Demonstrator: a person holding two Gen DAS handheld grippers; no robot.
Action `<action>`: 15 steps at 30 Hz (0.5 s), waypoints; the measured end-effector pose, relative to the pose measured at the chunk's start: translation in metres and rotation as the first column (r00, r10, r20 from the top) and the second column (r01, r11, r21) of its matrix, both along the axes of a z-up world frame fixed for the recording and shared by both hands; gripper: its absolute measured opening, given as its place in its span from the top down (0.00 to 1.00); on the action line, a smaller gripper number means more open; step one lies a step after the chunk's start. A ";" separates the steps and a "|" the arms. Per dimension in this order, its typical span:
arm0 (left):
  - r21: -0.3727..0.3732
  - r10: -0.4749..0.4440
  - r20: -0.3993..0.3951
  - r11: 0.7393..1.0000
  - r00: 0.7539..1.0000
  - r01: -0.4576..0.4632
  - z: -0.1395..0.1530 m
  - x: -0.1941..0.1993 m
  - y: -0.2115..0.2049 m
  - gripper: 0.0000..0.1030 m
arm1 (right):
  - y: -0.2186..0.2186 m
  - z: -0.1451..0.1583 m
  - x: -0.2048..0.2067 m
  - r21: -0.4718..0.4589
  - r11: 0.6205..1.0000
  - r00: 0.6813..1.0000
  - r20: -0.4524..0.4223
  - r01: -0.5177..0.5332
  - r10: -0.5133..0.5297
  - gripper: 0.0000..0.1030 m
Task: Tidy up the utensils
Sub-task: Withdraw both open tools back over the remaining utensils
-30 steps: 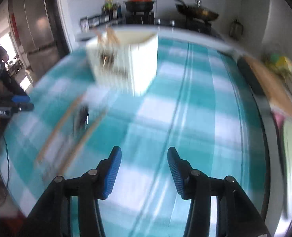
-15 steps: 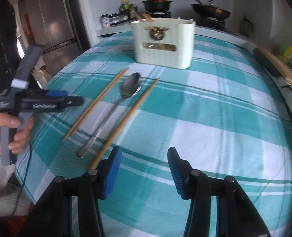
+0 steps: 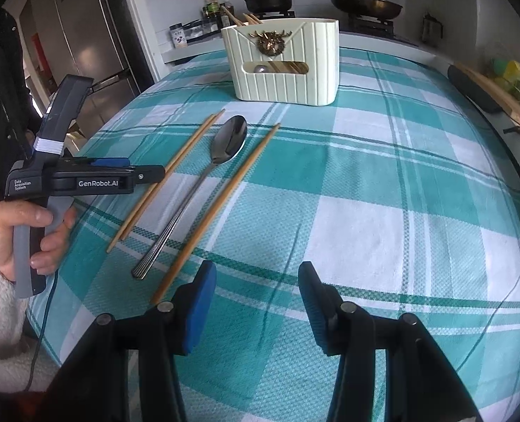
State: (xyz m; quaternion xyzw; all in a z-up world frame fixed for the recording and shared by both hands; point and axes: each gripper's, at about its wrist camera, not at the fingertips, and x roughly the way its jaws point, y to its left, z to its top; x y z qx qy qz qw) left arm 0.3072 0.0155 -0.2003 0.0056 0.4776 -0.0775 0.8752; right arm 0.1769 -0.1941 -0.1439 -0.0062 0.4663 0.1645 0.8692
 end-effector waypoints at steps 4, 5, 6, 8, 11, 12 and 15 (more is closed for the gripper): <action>0.004 0.004 0.001 1.000 1.000 -0.004 0.000 0.000 0.000 0.17 | 0.002 -0.001 0.003 0.006 1.000 1.000 0.001 0.008 -0.008 0.52; 0.005 0.008 0.001 1.000 1.000 -0.008 0.000 0.000 0.000 0.17 | 0.003 -0.002 0.004 0.006 1.000 1.000 -0.001 0.010 -0.010 0.52; 0.003 0.014 -0.001 1.000 1.000 -0.014 0.000 0.001 0.001 0.17 | 0.004 -0.003 0.005 0.007 1.000 1.000 -0.002 0.011 -0.011 0.52; 0.007 0.022 -0.002 1.000 1.000 -0.022 0.000 0.002 0.000 0.17 | 0.006 -0.004 0.007 0.004 1.000 1.000 -0.007 0.012 -0.012 0.52; 0.028 0.026 0.001 0.999 1.000 -0.026 -0.001 0.003 -0.001 0.17 | 0.009 -0.003 0.014 0.006 1.000 1.000 -0.013 0.023 -0.023 0.52; 0.058 0.023 0.002 0.998 1.000 -0.023 -0.002 0.003 -0.004 0.17 | 0.010 -0.003 0.016 0.008 1.000 1.000 -0.014 0.026 -0.026 0.52; 0.075 0.032 0.012 0.997 0.999 -0.033 -0.003 0.003 -0.004 0.15 | 0.015 -0.003 0.030 0.003 0.999 0.999 -0.022 0.045 -0.045 0.52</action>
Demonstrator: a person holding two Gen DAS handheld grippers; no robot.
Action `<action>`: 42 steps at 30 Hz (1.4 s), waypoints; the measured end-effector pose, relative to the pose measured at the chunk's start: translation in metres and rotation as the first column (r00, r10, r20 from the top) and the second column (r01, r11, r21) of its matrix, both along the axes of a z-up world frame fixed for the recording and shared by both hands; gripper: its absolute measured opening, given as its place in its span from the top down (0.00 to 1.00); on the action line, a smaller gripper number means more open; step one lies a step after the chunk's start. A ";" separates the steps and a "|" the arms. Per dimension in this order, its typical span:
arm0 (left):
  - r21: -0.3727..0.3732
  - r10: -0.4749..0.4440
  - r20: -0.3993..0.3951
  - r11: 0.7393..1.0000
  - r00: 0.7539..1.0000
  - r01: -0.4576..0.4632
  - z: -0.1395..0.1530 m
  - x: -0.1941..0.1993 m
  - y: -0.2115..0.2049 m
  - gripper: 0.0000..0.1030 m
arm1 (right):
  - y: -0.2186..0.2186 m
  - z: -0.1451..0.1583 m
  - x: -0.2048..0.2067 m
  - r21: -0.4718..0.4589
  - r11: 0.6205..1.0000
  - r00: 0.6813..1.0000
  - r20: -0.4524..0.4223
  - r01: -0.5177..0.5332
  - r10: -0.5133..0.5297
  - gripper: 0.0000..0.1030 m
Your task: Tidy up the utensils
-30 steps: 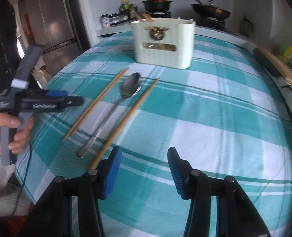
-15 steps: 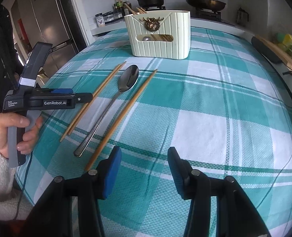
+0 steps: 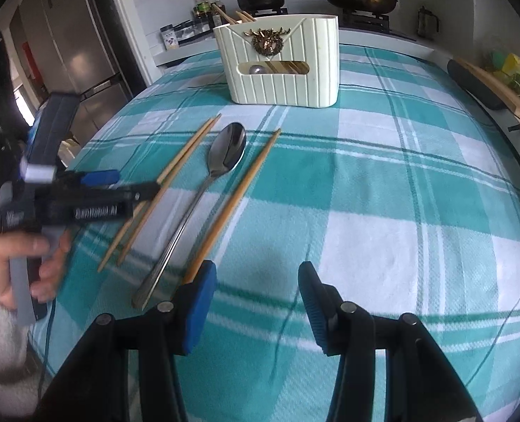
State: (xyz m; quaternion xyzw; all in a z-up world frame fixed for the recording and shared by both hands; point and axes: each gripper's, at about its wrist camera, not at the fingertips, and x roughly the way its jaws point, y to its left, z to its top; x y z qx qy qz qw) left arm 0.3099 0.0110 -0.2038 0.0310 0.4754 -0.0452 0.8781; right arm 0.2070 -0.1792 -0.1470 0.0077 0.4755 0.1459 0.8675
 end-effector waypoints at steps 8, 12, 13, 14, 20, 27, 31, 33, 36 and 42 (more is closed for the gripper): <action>-0.011 -0.018 -0.010 1.000 1.000 0.018 0.005 -0.004 0.001 0.46 | 0.037 -0.016 0.035 -0.059 0.997 0.998 -0.046 -0.047 0.045 0.54; -0.010 -0.031 -0.010 0.999 0.999 0.031 0.008 -0.010 -0.003 0.83 | 0.044 -0.015 0.036 -0.114 0.992 0.998 -0.023 -0.059 0.057 0.84; -0.015 -0.028 -0.011 0.999 1.000 0.028 0.008 -0.011 -0.005 0.94 | 0.043 -0.015 0.035 -0.133 0.990 0.998 -0.018 -0.056 0.054 0.89; -0.013 -0.023 -0.011 1.000 1.000 0.023 0.008 -0.013 -0.006 0.95 | 0.041 -0.015 0.034 -0.150 0.987 0.999 -0.011 -0.049 0.048 0.90; -0.049 0.082 -0.003 0.995 0.997 -0.082 0.009 -0.029 0.000 0.96 | -0.003 -0.014 0.025 -0.184 0.982 0.999 0.011 0.047 -0.046 0.93; -0.098 0.126 -0.028 0.987 0.992 -0.128 0.009 -0.060 0.011 0.95 | -0.048 -0.011 -0.002 -0.256 0.960 0.993 0.030 0.116 -0.112 0.93; -0.100 0.097 -0.022 0.990 0.995 -0.099 0.010 -0.069 0.013 0.83 | -0.058 -0.004 -0.017 -0.212 0.970 0.993 0.054 0.118 -0.109 0.85; -0.108 0.089 -0.017 0.990 0.996 -0.090 0.011 -0.067 0.015 0.65 | -0.060 -0.002 -0.021 -0.177 0.978 0.993 0.059 0.112 -0.103 0.57; -0.103 0.073 -0.022 0.992 0.997 -0.075 0.011 -0.061 0.016 0.43 | -0.056 -0.005 -0.021 -0.166 0.981 0.994 0.058 0.104 -0.096 0.51; -0.025 0.031 -0.035 0.999 0.999 -0.032 0.006 -0.050 0.015 0.35 | -0.055 -0.014 -0.014 -0.168 0.984 0.997 0.038 0.068 -0.062 0.50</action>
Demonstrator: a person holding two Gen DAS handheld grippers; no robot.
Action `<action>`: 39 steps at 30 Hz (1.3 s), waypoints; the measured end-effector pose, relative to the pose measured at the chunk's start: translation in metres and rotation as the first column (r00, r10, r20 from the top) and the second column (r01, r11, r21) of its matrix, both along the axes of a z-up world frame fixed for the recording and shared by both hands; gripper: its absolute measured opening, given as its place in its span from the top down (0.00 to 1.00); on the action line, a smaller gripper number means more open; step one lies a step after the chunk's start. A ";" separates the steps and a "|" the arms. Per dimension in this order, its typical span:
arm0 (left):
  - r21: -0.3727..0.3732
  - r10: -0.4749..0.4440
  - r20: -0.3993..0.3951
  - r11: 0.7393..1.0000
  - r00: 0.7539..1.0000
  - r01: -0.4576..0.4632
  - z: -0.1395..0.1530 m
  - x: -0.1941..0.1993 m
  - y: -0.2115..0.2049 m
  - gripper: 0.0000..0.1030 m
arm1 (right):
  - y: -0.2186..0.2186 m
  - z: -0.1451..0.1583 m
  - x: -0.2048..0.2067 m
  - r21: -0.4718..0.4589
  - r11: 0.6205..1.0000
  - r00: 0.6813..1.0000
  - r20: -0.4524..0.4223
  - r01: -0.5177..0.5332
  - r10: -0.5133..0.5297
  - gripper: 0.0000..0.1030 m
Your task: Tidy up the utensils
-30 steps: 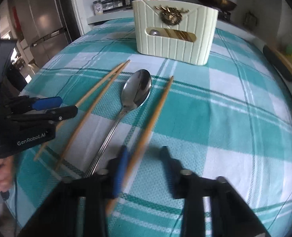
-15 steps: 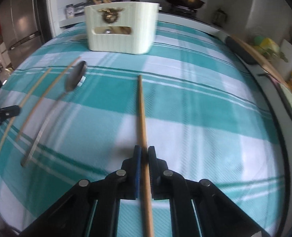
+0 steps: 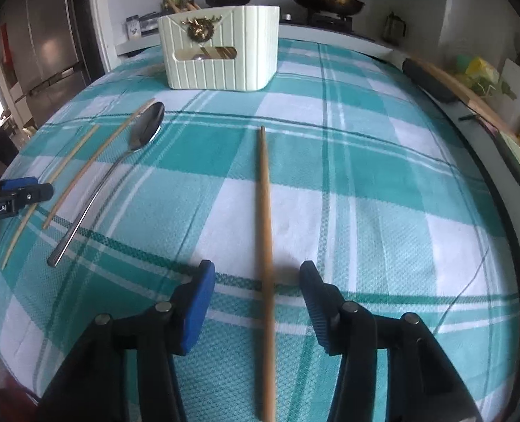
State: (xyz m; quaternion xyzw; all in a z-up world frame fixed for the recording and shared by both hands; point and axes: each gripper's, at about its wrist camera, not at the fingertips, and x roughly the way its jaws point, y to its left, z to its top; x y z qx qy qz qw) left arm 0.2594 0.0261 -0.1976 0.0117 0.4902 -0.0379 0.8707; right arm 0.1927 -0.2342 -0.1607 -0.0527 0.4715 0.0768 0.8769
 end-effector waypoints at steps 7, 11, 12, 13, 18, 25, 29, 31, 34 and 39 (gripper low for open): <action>0.016 -0.085 -0.066 0.996 0.994 0.086 -0.006 0.022 0.008 0.11 | 0.000 -0.001 0.018 -0.004 0.998 0.996 -0.067 -0.061 0.061 0.47; 0.023 -0.131 -0.089 0.991 0.987 0.133 -0.007 0.032 0.008 0.11 | 0.002 -0.001 0.032 -0.008 0.995 0.988 -0.122 -0.100 0.098 0.47; 0.022 -0.139 -0.095 0.990 0.986 0.142 -0.006 0.036 0.008 0.12 | 0.002 0.000 0.036 -0.009 0.994 0.986 -0.132 -0.107 0.105 0.47; 0.021 -0.145 -0.100 0.989 0.984 0.148 -0.006 0.040 0.008 0.14 | 0.004 0.000 0.042 -0.013 0.993 0.983 -0.146 -0.117 0.113 0.47; 0.020 -0.163 -0.123 0.986 0.979 0.166 0.000 0.063 0.007 0.38 | 0.010 -0.001 0.073 -0.024 0.989 0.972 -0.193 -0.144 0.137 0.49; -0.023 -0.135 -0.148 0.991 0.980 0.133 0.003 0.100 0.004 0.95 | 0.018 0.000 0.127 -0.023 0.995 0.976 -0.195 -0.100 0.093 0.93; -0.061 -0.124 -0.114 0.991 0.986 0.118 0.009 0.102 0.002 0.95 | 0.012 0.008 0.138 0.049 0.997 0.985 -0.162 -0.056 0.063 0.94; -0.091 -0.123 -0.053 0.989 0.991 0.118 0.025 0.093 0.006 0.95 | 0.009 0.023 0.131 0.088 0.995 0.992 -0.109 -0.051 0.060 0.94; -0.139 -0.116 0.052 0.983 0.992 0.122 0.059 0.074 0.015 0.95 | 0.004 0.056 0.111 0.119 0.991 0.998 -0.004 -0.064 0.065 0.94; -0.216 -0.114 0.194 0.964 0.974 0.156 0.112 0.042 0.024 0.95 | -0.006 0.117 0.070 0.151 0.983 0.984 0.159 -0.102 0.078 0.94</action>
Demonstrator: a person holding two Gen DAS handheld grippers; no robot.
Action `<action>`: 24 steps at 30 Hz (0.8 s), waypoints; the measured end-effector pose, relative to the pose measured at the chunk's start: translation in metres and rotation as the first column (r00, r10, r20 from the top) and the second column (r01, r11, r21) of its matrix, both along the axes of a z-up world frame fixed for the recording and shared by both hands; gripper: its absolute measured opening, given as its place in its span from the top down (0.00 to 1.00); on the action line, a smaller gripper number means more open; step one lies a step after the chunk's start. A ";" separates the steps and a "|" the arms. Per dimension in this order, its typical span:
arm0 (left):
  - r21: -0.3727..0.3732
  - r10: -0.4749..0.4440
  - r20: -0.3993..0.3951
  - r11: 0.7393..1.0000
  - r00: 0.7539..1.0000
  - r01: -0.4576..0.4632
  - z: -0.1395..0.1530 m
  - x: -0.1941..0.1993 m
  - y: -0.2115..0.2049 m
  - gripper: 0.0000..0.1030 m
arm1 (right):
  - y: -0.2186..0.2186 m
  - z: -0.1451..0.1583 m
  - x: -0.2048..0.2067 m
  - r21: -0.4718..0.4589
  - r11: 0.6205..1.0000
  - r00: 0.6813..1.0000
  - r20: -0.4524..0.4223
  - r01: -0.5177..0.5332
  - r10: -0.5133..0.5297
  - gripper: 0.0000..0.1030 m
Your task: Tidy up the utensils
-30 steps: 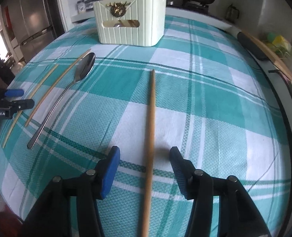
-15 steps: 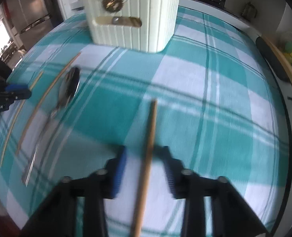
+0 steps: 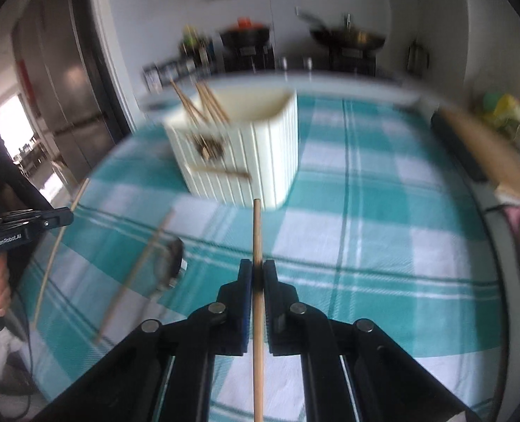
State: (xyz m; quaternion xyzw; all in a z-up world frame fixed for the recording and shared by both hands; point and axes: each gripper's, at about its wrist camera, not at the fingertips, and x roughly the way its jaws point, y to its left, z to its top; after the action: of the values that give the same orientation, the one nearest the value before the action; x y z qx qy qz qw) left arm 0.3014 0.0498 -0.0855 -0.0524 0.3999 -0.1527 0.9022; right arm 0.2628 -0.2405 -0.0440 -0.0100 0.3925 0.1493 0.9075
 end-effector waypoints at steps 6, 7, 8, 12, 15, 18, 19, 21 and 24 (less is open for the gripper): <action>-0.059 -0.016 0.183 0.998 0.983 0.027 0.055 -0.033 0.001 0.95 | -0.002 0.043 -0.025 0.009 1.000 0.993 0.119 -0.019 0.017 0.94; -0.063 -0.010 0.207 0.998 0.978 0.024 0.059 -0.036 0.000 0.95 | -0.001 0.048 -0.029 0.013 1.000 0.991 0.133 -0.019 0.017 0.94; -0.067 -0.003 0.225 0.998 0.974 0.019 0.061 -0.036 0.000 0.95 | 0.000 0.051 -0.031 0.015 1.000 0.989 0.144 -0.019 0.016 0.94; -0.124 0.026 0.259 0.992 0.965 0.007 0.066 -0.037 0.004 0.95 | -0.003 0.064 -0.036 0.037 0.999 0.982 0.187 -0.011 0.004 0.94; -0.159 0.048 0.280 0.987 0.959 -0.003 0.067 -0.039 0.008 0.95 | -0.004 0.072 -0.037 0.055 0.998 0.979 0.204 -0.010 -0.002 0.94; -0.178 0.065 0.290 0.984 0.955 -0.013 0.067 -0.039 0.011 0.95 | -0.003 0.078 -0.038 0.055 0.998 0.975 0.220 -0.014 0.001 0.94; -0.180 0.070 0.290 0.984 0.954 -0.017 0.066 -0.039 0.011 0.95 | -0.002 0.079 -0.039 0.053 0.998 0.975 0.224 -0.015 0.002 0.94; -0.189 0.074 0.293 0.982 0.953 -0.019 0.066 -0.039 0.012 0.95 | -0.002 0.081 -0.040 0.048 0.999 0.973 0.231 -0.015 0.003 0.94; -0.188 0.073 0.294 0.982 0.953 -0.017 0.067 -0.037 0.011 0.95 | -0.003 0.082 -0.037 0.044 0.999 0.973 0.229 -0.013 0.003 0.94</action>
State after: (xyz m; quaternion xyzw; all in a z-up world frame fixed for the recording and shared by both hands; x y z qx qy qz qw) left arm 0.2647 0.0604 -0.0185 -0.1206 0.2412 -0.1744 0.9470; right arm 0.2256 -0.2439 0.0377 -0.0080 0.2819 0.1597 0.9460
